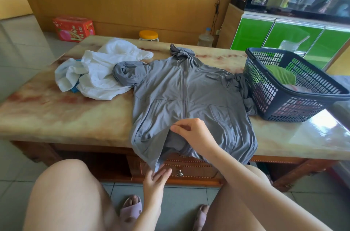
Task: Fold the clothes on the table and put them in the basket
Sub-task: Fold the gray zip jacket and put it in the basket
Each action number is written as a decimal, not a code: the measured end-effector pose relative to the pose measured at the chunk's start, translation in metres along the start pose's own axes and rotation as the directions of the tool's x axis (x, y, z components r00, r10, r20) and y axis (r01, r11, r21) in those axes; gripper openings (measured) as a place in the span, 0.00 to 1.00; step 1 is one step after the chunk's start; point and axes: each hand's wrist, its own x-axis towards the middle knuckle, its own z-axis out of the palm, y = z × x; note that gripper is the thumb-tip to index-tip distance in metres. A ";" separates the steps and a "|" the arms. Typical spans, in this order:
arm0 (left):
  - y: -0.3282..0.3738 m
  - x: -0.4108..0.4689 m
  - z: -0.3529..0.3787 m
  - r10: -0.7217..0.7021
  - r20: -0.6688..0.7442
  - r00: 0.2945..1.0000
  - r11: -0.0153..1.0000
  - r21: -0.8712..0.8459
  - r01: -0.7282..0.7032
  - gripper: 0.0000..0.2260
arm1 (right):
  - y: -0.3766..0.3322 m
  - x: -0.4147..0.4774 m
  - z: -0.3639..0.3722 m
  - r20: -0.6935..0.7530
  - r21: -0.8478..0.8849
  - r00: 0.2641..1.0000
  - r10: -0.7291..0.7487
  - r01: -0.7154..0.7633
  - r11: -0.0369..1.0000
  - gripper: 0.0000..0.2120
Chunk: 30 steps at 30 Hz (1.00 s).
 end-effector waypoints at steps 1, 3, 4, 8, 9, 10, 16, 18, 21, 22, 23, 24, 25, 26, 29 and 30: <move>0.000 0.000 0.001 0.013 -0.005 1.000 1.000 0.008 -0.013 0.16 | 0.000 0.003 -0.001 -0.007 -0.007 1.000 0.005 -0.005 1.000 0.07; 0.000 -0.001 0.003 0.016 -0.007 1.000 1.000 0.011 -0.016 0.16 | 0.001 0.009 -0.002 -0.014 -0.008 1.000 0.016 -0.016 1.000 0.06; 0.000 -0.001 0.005 0.011 -0.012 1.000 1.000 0.002 -0.011 0.16 | 0.001 0.013 -0.003 -0.011 -0.012 1.000 0.023 -0.023 1.000 0.07; 0.000 0.002 0.019 -0.019 -0.052 0.998 0.998 -0.056 0.016 0.15 | -0.004 0.036 -0.004 0.024 -0.074 0.999 0.038 -0.036 0.997 0.09; 0.001 0.002 0.023 -0.025 -0.051 0.998 0.998 -0.065 0.022 0.14 | -0.006 0.043 -0.005 0.036 -0.096 0.998 0.042 -0.038 0.995 0.10; 0.003 0.003 0.027 -0.032 -0.041 0.999 0.997 -0.073 0.029 0.13 | -0.007 0.051 -0.005 0.053 -0.119 0.998 0.044 -0.037 0.992 0.11; 0.010 0.008 0.046 -0.101 -0.037 0.994 0.984 -0.153 0.094 0.23 | -0.003 0.089 -0.006 0.172 -0.220 0.984 0.046 -0.007 0.975 0.09; 0.015 0.011 0.052 -0.151 -0.055 0.987 0.966 -0.219 0.136 0.13 | 0.005 0.099 -0.007 0.180 -0.252 0.982 0.059 -0.012 0.968 0.08; 0.023 0.010 0.062 -0.216 -0.030 0.976 0.919 -0.343 0.192 0.01 | 0.018 0.111 -0.011 0.185 -0.291 0.979 0.090 -0.033 0.956 0.09; 0.024 0.009 0.064 -0.227 -0.014 0.974 0.900 -0.385 0.204 0.01 | 0.022 0.114 -0.012 0.189 -0.302 0.977 0.100 -0.039 0.952 0.09; 0.025 0.008 0.065 -0.240 -0.001 0.971 0.884 -0.413 0.218 0.02 | 0.027 0.117 -0.012 0.187 -0.311 0.976 0.110 -0.047 0.949 0.09; 0.026 0.006 0.065 -0.242 0.015 0.970 0.877 -0.425 0.225 0.04 | 0.031 0.119 -0.013 0.178 -0.314 0.977 0.116 -0.055 0.948 0.09; 0.025 0.003 0.066 -0.234 0.028 0.972 0.871 -0.439 0.222 0.06 | 0.034 0.120 -0.013 0.167 -0.311 0.978 0.122 -0.065 0.948 0.08; 0.025 -0.001 0.065 -0.218 0.038 0.975 0.866 -0.453 0.212 0.09 | 0.037 0.122 -0.012 0.154 -0.302 0.980 0.126 -0.075 0.950 0.08; 0.027 -0.015 0.059 -0.169 0.071 0.983 0.843 -0.506 0.182 0.12 | 0.042 0.124 -0.009 0.121 -0.281 0.982 0.145 -0.106 0.954 0.08; 0.028 -0.019 0.057 -0.161 0.073 0.984 0.827 -0.534 0.175 0.10 | 0.042 0.125 -0.007 0.118 -0.271 0.982 0.148 -0.111 0.956 0.09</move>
